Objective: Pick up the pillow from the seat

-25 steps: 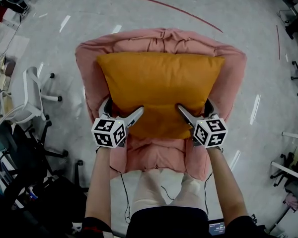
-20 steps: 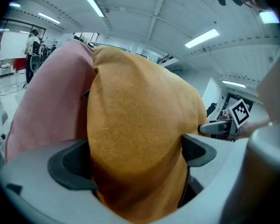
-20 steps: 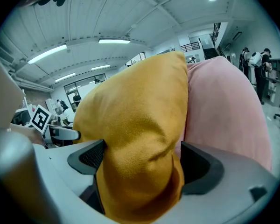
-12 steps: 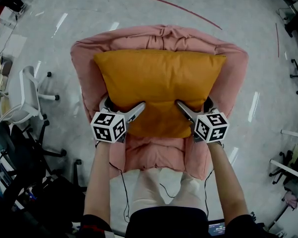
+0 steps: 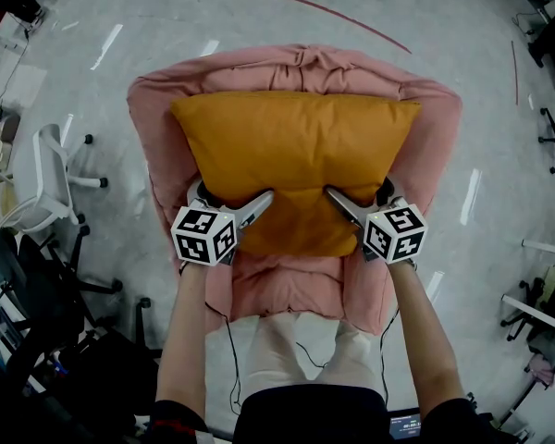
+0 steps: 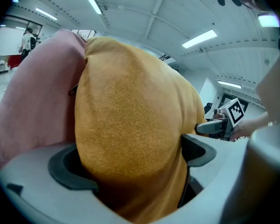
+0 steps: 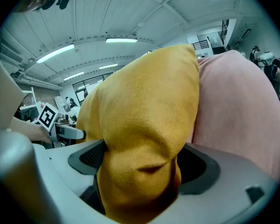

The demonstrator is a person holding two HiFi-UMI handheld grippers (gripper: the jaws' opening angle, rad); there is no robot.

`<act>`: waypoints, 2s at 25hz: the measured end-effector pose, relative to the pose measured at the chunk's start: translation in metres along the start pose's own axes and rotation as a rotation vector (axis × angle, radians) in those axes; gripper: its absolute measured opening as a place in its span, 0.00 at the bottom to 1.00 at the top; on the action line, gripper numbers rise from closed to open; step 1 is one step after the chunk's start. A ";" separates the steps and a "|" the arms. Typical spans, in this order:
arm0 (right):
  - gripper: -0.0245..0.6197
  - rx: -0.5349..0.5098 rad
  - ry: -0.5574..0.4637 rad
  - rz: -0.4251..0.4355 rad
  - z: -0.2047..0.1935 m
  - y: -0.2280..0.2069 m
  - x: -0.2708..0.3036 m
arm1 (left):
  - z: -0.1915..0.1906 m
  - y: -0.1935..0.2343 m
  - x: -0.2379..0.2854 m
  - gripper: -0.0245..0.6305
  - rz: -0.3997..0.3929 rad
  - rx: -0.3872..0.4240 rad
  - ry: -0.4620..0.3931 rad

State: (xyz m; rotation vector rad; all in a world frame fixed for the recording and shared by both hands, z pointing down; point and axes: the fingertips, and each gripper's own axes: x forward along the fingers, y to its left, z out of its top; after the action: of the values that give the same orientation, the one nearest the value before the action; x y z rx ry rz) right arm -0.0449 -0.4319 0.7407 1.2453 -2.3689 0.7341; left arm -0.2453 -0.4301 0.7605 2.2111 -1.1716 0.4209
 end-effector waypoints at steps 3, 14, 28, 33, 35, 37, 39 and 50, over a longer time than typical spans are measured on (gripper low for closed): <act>0.80 -0.005 -0.004 0.002 0.000 0.001 0.001 | 0.000 0.001 0.001 0.93 0.004 0.004 -0.006; 0.57 -0.015 0.041 -0.003 -0.002 0.010 0.001 | -0.002 -0.013 0.000 0.73 0.031 0.015 0.006; 0.31 -0.026 0.031 -0.089 -0.008 0.032 -0.002 | -0.011 -0.029 -0.006 0.41 0.068 -0.009 -0.003; 0.30 -0.020 0.039 -0.087 -0.009 0.032 -0.004 | -0.011 -0.033 -0.007 0.39 0.077 -0.018 -0.006; 0.30 -0.022 0.038 -0.089 -0.008 0.033 -0.005 | -0.011 -0.034 -0.008 0.38 0.078 -0.021 -0.008; 0.30 -0.024 0.034 -0.090 -0.008 0.033 -0.006 | -0.010 -0.036 -0.009 0.38 0.079 -0.022 -0.009; 0.30 -0.026 0.031 -0.091 -0.007 0.033 -0.007 | -0.009 -0.036 -0.010 0.38 0.079 -0.021 -0.008; 0.30 -0.025 0.006 -0.079 0.003 0.042 -0.024 | 0.001 -0.048 -0.026 0.38 0.082 -0.008 -0.023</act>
State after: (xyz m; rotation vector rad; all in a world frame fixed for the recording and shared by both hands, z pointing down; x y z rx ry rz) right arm -0.0670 -0.3979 0.7137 1.3164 -2.3021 0.6803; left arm -0.2201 -0.3935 0.7287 2.1716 -1.2774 0.4242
